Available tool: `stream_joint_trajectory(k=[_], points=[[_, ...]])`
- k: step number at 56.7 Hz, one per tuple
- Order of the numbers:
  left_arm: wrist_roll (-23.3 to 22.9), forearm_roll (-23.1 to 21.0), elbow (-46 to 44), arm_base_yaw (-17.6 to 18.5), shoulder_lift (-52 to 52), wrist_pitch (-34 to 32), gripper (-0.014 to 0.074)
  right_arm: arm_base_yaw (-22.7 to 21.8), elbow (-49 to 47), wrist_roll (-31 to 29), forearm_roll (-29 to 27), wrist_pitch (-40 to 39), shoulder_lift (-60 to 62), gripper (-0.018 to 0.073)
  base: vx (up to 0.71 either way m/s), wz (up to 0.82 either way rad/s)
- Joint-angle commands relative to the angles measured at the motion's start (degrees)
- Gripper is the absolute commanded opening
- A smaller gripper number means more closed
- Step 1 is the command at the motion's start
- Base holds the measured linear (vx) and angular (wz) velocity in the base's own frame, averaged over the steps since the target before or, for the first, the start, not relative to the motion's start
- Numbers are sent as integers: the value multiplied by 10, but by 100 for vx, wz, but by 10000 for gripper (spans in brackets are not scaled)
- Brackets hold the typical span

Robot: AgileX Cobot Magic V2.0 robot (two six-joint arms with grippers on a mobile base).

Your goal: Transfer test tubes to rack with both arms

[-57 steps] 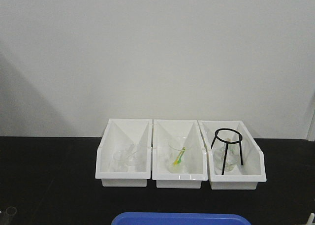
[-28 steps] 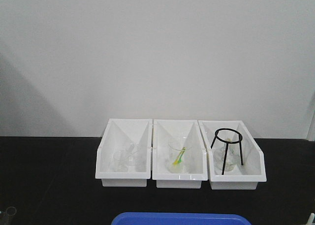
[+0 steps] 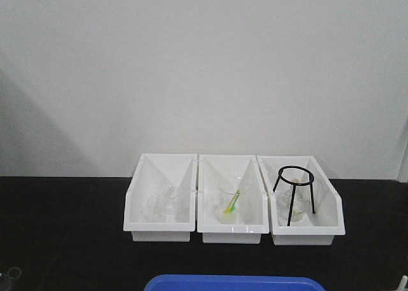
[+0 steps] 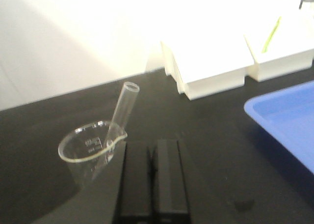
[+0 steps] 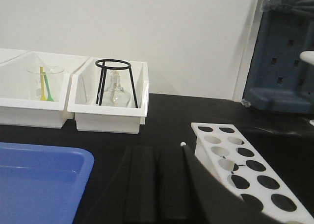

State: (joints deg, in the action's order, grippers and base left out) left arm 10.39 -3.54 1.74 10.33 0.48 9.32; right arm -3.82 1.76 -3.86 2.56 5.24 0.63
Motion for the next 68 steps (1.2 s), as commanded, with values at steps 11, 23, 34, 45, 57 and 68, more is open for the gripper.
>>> stream_joint_trajectory(k=[11,23,34,45,57,68], points=[[-7,-5,15,1,11,-79,-20,-4,6,-4,1,-59,4,-8,0,0],[-65,-64,14,1,11,-105,-20,-4,6,-3,1,-73,4,-8,0,0],[-67,-66,-1,1,11,-212,-20,-4,-10,12,-6,-150,4,-8,0,0],[-58,-65,-125,1,-18,-210,-20,-4,-145,12,-9,-143,-24,-8,0,0],[15,-64,-291,1,-192,-175,-20,-4,-303,10,3,-154,-168,-8,0,0],[26,-65,-372,1,-348,-173,-20,-4,-367,16,0,-171,-297,-8,0,0]])
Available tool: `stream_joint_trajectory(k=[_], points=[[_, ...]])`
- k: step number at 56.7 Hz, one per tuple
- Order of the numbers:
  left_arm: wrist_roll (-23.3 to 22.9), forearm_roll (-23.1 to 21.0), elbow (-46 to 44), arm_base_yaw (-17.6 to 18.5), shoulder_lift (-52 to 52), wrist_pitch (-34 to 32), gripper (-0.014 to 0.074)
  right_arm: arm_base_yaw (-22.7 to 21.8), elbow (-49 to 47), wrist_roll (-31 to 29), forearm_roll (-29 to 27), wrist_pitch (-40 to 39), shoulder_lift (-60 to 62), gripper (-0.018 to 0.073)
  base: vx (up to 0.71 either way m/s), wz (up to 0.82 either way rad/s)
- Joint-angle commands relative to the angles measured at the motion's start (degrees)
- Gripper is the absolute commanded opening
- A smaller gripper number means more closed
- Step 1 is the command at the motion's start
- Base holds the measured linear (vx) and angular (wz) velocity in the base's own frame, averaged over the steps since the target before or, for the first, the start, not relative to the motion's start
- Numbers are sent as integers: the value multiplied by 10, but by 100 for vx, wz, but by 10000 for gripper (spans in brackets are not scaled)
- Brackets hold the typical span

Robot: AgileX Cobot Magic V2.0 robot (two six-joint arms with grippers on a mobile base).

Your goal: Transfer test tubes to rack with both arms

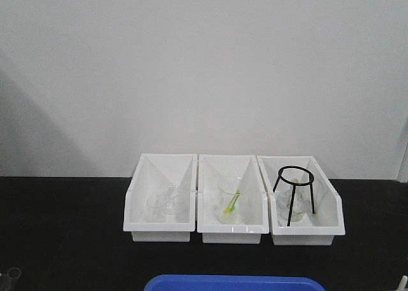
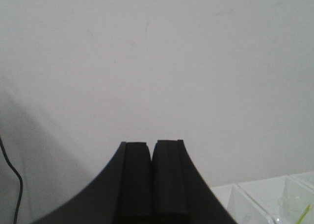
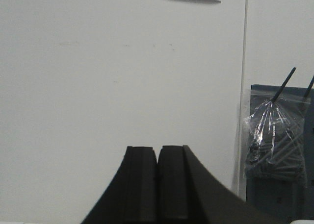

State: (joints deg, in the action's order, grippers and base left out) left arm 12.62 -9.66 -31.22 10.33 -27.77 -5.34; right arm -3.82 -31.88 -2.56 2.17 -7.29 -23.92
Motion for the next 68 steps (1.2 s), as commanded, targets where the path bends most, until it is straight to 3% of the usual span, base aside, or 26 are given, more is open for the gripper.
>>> stream_joint_trajectory(k=[1,17,27,36,41,48,57,62,68], points=[[3,-4,-45,1,-74,-26,-20,-4,-32,4,4,-46,-58,-8,0,0],[27,2,-48,1,-164,-20,2,-4,-32,8,3,-38,-134,1,0,0],[76,2,-48,1,-181,-9,116,-4,-32,12,3,-36,-133,67,0,0],[84,2,-48,1,-187,6,324,-4,-32,18,3,-34,-132,227,0,0],[84,2,-48,1,-187,18,461,-4,-32,18,3,-23,-132,370,0,0],[84,2,-48,1,-187,18,588,-4,-32,18,3,-11,-132,575,0,0],[75,-6,-48,1,-187,-9,623,-4,-32,18,3,-27,-132,711,0,0],[75,-4,-48,1,-187,-5,609,-4,-32,18,3,-31,-132,715,0,0],[107,14,-42,1,-187,34,591,-4,-32,18,3,-24,-132,699,0,0]])
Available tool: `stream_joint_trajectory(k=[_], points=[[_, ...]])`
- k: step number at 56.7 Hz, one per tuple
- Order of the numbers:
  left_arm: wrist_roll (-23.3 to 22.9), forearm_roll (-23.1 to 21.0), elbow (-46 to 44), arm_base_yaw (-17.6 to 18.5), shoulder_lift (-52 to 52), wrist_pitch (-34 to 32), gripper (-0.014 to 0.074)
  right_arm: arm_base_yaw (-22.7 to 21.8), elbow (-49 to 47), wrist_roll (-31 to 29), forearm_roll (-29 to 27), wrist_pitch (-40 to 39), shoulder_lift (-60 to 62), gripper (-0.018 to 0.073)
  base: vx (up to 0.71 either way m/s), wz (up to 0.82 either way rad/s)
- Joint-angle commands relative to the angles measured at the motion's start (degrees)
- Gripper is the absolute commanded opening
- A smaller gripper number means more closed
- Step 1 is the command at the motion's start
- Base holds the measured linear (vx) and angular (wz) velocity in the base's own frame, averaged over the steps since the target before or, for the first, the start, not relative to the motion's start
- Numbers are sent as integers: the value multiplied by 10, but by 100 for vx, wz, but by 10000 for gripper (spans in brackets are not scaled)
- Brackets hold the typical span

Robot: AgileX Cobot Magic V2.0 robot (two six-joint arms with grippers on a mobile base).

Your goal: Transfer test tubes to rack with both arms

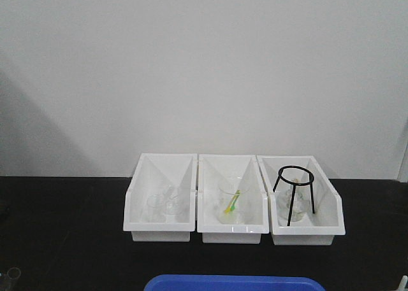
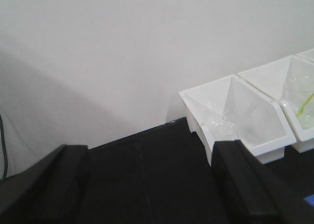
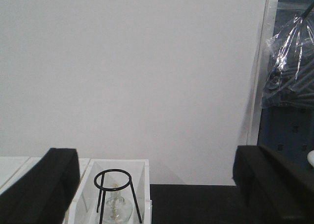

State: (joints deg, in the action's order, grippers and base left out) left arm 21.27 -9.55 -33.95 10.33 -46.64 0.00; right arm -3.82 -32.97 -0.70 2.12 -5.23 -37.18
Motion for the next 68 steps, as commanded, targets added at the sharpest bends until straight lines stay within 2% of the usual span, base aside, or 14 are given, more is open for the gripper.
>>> stream_joint_trajectory(k=[1,6,15,20,24,30,40,46,52,68], points=[[28,18,-12,1,2,-14,590,-4,-21,0,3,-42,0,696,0,0],[76,56,20,1,3,12,586,-4,-21,0,3,-32,0,668,0,0],[117,100,104,1,3,0,586,-4,-21,0,3,-22,-1,593,0,0],[124,123,163,1,2,-43,586,-4,-21,0,3,-20,-1,550,0,0],[131,132,200,-1,2,-107,586,-4,-21,0,3,-17,-1,518,0,0],[130,127,234,-11,2,-188,586,-4,-21,0,4,-13,-1,480,0,0],[131,96,230,-33,-27,-228,586,-4,-21,0,4,-13,-1,452,0,0],[133,96,218,-38,-65,-259,586,-4,-21,0,4,-13,-1,452,0,0],[155,96,193,-38,-112,-263,586,-4,-21,-2,4,-13,-1,452,0,0],[237,7,127,-38,-222,-286,586,-4,-21,-2,5,3,-1,452,0,0]])
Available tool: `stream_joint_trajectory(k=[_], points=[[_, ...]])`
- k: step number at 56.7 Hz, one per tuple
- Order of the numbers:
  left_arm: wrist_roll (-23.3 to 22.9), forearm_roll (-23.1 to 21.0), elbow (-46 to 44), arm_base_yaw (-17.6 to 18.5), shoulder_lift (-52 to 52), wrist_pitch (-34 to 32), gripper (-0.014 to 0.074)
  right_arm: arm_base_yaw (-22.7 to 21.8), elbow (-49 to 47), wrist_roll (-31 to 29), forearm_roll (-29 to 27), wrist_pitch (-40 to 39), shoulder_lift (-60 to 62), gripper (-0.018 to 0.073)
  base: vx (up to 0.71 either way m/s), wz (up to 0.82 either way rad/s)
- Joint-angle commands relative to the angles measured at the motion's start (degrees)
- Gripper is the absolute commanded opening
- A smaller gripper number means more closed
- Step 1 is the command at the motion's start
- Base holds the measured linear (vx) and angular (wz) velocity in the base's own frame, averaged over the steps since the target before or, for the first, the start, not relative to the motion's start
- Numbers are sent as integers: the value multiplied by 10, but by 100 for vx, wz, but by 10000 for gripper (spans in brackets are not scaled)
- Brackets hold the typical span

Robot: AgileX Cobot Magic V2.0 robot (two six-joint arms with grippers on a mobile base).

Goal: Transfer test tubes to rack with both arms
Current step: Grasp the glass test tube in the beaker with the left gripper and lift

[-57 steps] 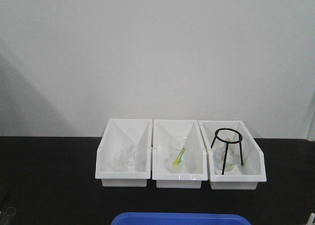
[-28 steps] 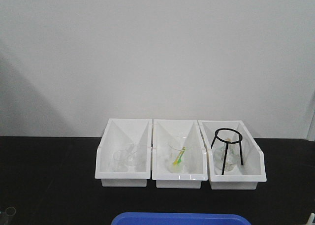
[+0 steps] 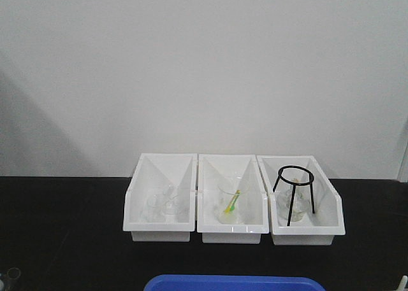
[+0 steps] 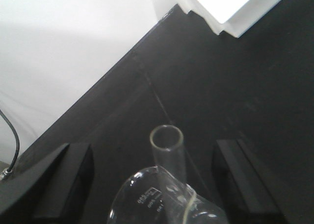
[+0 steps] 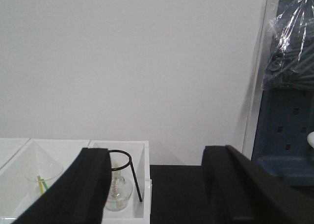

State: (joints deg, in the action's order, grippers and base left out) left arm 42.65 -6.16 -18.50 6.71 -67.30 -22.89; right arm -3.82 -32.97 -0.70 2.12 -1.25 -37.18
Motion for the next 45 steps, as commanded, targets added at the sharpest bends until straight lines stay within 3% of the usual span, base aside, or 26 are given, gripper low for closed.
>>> stream_joint_trajectory(k=[1,21,45], points=[[26,-30,-29,-2,-20,-59,586,-4,-21,-2,5,-35,-1,452,0,0],[32,-55,-30,-2,-113,-183,586,-4,-21,-3,5,-2,-1,452,0,0],[31,-55,-30,-2,-134,-207,530,-4,-21,-3,6,6,-1,452,0,0]])
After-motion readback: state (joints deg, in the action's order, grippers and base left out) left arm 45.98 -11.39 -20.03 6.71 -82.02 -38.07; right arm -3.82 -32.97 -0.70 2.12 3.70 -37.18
